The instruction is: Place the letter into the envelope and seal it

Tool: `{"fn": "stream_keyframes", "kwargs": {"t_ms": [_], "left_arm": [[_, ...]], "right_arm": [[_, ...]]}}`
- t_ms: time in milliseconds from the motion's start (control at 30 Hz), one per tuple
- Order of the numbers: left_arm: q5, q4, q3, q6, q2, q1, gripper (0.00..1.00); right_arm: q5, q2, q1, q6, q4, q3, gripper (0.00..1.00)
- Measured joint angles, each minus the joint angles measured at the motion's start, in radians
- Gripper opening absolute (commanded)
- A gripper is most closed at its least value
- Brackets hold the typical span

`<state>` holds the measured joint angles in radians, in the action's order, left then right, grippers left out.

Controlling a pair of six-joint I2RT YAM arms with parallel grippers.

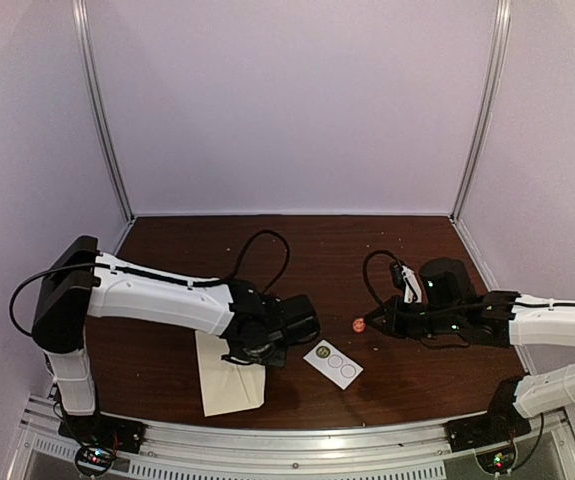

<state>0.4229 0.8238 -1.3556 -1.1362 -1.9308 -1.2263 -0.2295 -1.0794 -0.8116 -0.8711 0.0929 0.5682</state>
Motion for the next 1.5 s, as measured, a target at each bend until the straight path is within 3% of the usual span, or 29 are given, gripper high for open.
{"fn": "stream_keyframes", "kwargs": {"t_ms": [300,733,967,1500], "left_arm": [[0.005,0.009,0.021,-0.025,0.029,0.0,0.0],[0.001,0.003,0.008,-0.016,0.039,-0.036,0.0],[-0.069,-0.136,-0.014,0.024,0.055,-0.08,0.0],[-0.107,-0.396,0.314,-0.006,0.22,-0.07,0.0]], "right_arm": [[-0.002,0.0,0.0,0.0,0.0,0.0,0.0],[-0.003,0.0,0.0,0.0,0.0,0.0,0.0],[-0.002,0.016,0.0,0.0,0.006,0.0,0.0],[-0.003,0.035,0.0,0.0,0.023,0.0,0.0]]}}
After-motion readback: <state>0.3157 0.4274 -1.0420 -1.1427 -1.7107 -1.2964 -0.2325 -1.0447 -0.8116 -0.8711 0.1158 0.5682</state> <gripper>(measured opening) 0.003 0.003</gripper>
